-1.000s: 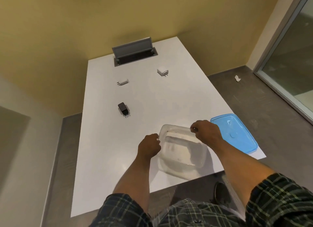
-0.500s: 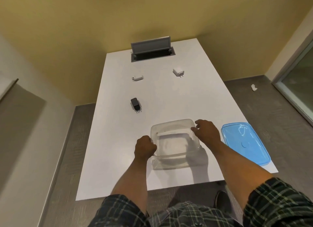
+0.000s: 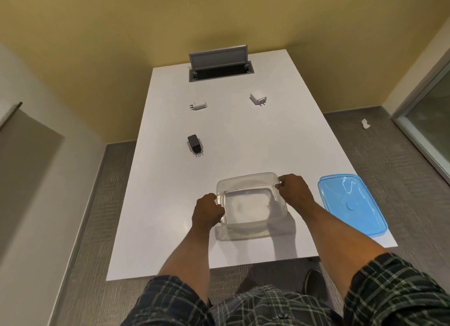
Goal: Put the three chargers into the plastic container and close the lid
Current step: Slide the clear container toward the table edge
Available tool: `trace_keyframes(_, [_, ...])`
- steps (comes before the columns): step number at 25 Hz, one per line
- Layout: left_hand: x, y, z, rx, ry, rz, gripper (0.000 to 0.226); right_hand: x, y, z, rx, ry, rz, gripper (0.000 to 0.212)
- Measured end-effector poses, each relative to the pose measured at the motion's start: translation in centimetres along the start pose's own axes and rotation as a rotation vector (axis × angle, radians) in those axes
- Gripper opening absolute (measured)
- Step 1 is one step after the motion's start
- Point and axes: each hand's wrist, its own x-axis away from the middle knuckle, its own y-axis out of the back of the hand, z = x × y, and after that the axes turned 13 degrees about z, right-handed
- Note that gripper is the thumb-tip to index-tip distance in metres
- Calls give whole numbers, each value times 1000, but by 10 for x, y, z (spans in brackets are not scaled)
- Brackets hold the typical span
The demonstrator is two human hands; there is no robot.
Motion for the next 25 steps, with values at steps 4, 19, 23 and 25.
trace_keyframes(4, [-1,1,4,15,-44,62,40,0,-1,-1,53,-2,7,18])
trace_keyframes(19, [-18,2,9,-51,30,164,63,-4,-5,-9,113,-54,78,18])
trace_keyframes(23, [-23,9,8,-82,9,202,60,-9,0,-7,166,-57,102,21])
trace_keyframes(25, [-25,13,9,-112,9,204,57,-9,3,-5,222,-56,110,28])
